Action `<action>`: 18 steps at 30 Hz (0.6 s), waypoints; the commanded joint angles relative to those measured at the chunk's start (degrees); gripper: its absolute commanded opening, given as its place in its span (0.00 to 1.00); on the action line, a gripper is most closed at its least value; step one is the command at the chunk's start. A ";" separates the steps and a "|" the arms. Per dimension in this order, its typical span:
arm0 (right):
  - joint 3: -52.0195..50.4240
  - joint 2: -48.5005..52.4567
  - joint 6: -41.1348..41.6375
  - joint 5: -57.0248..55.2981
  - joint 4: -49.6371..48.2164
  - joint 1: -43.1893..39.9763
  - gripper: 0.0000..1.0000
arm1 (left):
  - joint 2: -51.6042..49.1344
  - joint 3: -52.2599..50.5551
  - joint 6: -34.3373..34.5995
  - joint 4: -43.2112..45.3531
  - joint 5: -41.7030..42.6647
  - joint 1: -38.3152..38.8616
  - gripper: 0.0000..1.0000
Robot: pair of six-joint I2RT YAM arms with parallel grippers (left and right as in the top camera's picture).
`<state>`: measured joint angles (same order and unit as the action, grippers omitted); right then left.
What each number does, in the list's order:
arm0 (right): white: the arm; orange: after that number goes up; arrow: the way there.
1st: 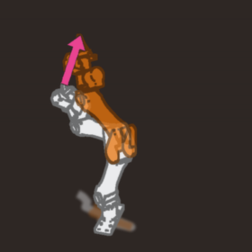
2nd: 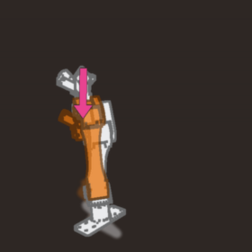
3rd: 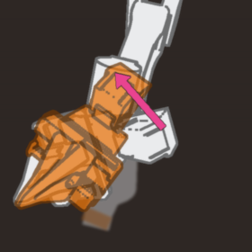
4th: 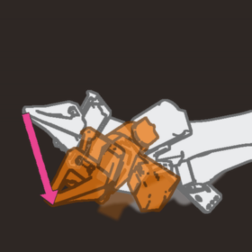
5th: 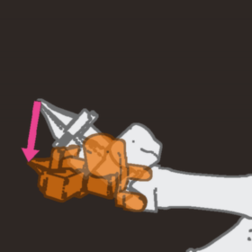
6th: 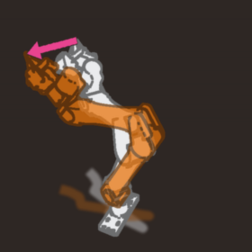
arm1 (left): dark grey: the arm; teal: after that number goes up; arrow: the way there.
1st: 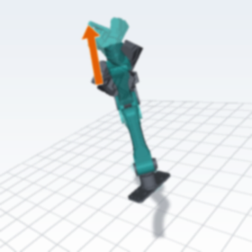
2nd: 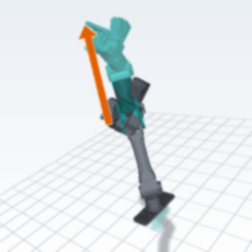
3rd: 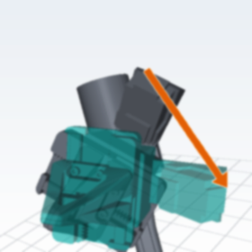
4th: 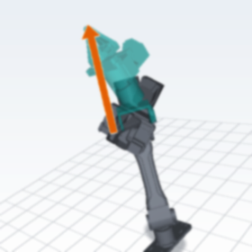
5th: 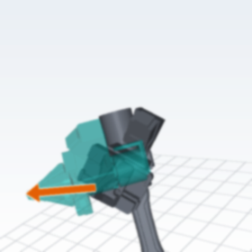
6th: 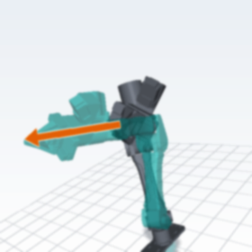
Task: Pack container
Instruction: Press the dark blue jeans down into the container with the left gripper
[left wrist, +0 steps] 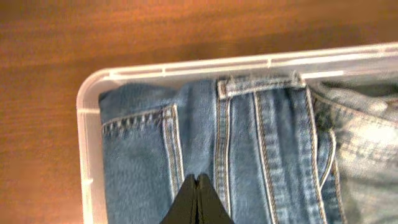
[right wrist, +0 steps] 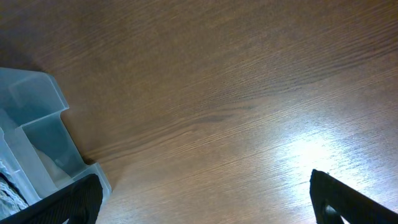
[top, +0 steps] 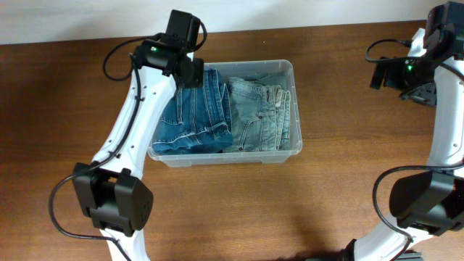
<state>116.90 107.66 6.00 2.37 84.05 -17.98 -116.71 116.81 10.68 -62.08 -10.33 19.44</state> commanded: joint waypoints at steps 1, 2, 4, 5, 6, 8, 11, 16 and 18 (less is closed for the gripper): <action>0.31 -0.46 0.00 -0.50 0.13 -0.04 0.99 | -0.70 0.44 -0.04 1.55 -0.02 -0.20 0.01; 0.31 -0.46 0.00 -0.50 0.13 -0.04 0.98 | -1.07 0.44 -0.04 1.90 -0.02 -0.20 0.01; 0.31 -0.46 0.00 -0.50 0.13 -0.04 0.98 | -1.90 0.44 -0.02 2.01 0.22 -0.13 0.01; 0.31 -0.46 0.00 -0.50 0.13 -0.04 0.99 | -2.34 0.44 -0.02 1.81 0.57 -0.07 0.01; 0.31 -0.46 0.00 -0.50 0.13 -0.04 0.98 | -2.64 0.44 -0.04 1.49 1.57 0.07 0.01; 0.31 -0.46 0.00 -0.50 0.13 -0.04 0.99 | -3.30 0.44 -0.04 0.94 4.04 0.24 0.01; 0.31 -0.46 0.00 -0.50 0.13 -0.04 0.99 | -3.63 0.44 -0.07 0.52 4.68 0.55 0.01; 0.31 -0.46 0.00 -0.50 0.13 -0.04 0.99 | -3.63 0.44 -0.02 -0.55 5.09 0.55 0.01; 0.31 -0.46 0.00 -0.50 0.13 -0.04 0.99 | -3.63 0.44 -0.04 -2.69 5.75 0.68 0.01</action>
<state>116.90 107.66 6.00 2.37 84.05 -17.98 -119.85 116.81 10.68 -63.26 -6.17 19.81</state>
